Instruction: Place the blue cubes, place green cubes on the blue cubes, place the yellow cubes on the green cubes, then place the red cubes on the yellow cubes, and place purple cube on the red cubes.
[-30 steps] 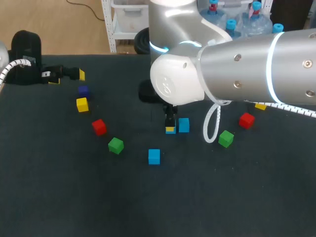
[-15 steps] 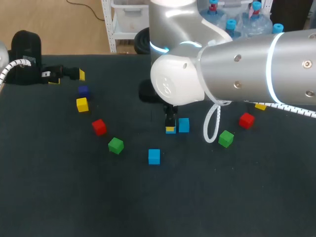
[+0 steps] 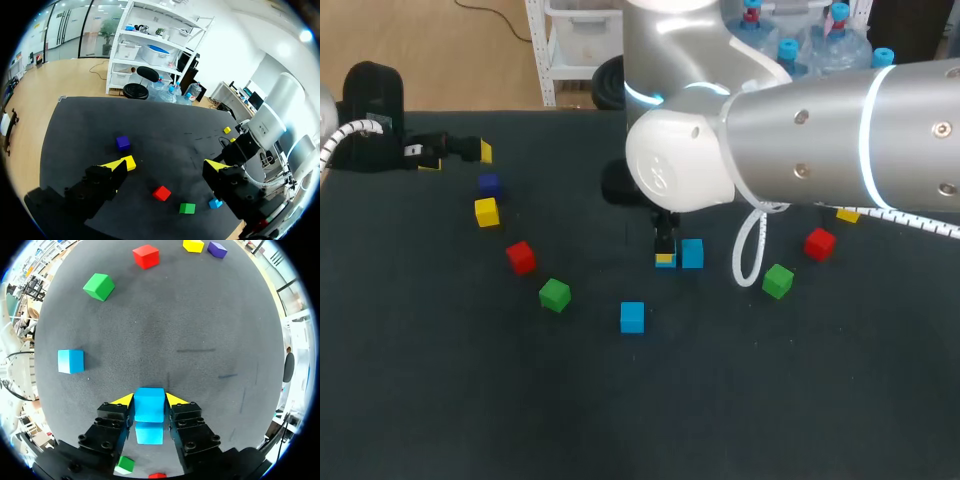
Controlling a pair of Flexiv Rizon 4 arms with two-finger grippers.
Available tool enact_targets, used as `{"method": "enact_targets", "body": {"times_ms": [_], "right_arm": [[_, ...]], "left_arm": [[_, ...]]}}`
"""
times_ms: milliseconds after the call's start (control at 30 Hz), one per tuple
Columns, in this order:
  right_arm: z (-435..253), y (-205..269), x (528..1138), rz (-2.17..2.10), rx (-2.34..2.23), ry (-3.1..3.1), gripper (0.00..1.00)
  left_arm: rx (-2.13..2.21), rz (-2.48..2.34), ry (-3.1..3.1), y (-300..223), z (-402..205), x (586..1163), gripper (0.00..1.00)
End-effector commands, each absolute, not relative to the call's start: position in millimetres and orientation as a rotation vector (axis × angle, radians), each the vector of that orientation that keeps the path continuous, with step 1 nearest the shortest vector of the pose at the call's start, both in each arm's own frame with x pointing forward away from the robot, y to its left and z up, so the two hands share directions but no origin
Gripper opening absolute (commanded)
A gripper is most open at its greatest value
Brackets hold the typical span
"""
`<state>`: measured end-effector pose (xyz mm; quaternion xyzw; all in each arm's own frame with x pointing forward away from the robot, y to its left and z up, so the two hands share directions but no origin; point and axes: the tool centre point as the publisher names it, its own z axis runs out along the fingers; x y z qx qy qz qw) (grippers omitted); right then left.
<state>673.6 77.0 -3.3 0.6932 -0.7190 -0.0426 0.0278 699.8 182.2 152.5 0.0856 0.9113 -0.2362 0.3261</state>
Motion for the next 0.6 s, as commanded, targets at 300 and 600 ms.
{"method": "enact_targets", "body": {"times_ms": [300, 600], "right_arm": [[-5.8, 78.0, 674.5, -0.136, 2.140, -2.218, 0.00], [-5.9, 78.3, 673.8, -0.138, 2.139, -2.218, 0.04]], "left_arm": [[0.230, -0.631, 2.379, 184.2, 151.0, 699.6, 1.00], [0.230, -0.631, 2.379, 184.2, 151.0, 699.6, 1.00]]}}
